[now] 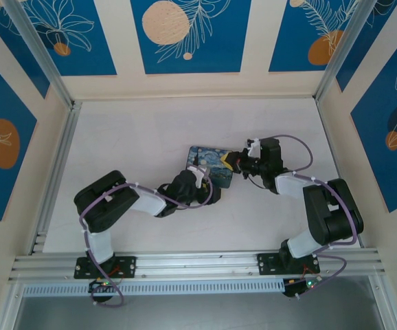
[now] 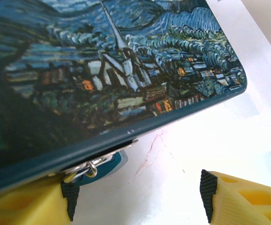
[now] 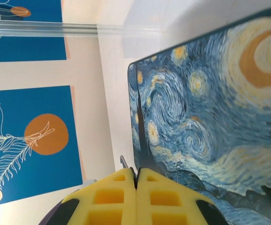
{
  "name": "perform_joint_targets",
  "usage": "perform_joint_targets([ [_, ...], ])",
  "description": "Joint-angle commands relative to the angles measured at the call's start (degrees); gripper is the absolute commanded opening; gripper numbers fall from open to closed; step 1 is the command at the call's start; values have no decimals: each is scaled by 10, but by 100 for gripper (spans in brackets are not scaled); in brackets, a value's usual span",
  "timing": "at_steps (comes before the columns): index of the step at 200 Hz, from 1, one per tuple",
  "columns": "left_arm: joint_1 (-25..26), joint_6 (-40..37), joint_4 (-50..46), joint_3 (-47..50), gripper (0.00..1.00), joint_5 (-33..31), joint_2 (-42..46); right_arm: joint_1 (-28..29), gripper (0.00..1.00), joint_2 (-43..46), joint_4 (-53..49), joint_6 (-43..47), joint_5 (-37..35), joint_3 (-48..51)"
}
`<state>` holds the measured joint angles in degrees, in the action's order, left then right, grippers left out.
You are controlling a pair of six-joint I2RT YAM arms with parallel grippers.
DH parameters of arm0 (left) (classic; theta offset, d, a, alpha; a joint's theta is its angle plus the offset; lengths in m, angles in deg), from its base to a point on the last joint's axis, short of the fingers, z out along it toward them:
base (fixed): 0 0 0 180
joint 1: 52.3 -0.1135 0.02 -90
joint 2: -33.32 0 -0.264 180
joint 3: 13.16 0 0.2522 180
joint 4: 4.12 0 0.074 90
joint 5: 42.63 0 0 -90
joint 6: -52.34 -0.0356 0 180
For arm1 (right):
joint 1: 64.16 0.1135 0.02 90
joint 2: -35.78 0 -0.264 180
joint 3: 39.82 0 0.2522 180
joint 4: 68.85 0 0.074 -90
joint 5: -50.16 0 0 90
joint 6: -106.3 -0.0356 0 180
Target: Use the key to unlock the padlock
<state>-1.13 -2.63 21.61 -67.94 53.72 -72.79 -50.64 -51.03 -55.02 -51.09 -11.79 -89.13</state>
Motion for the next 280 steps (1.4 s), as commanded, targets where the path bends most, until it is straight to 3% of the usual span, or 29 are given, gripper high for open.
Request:
perform_joint_targets([
  [1,3,4,-32,-11,71,-6,-16,-7,0,-17,-7,10,2,3],
  [47,3,4,-39,-37,72,2,-32,-10,0,-39,12,8,-1,19],
  [88,3,66,39,-33,71,30,-21,-11,0,-55,25,8,2,25],
  [194,1,185,201,27,66,-5,-58,-11,0,-75,50,-2,8,33],
  [245,2,229,203,53,65,-66,-52,-11,0,-86,63,-8,10,32],
  [280,4,226,210,32,63,-41,-67,-10,0,-89,69,-12,10,35],
])
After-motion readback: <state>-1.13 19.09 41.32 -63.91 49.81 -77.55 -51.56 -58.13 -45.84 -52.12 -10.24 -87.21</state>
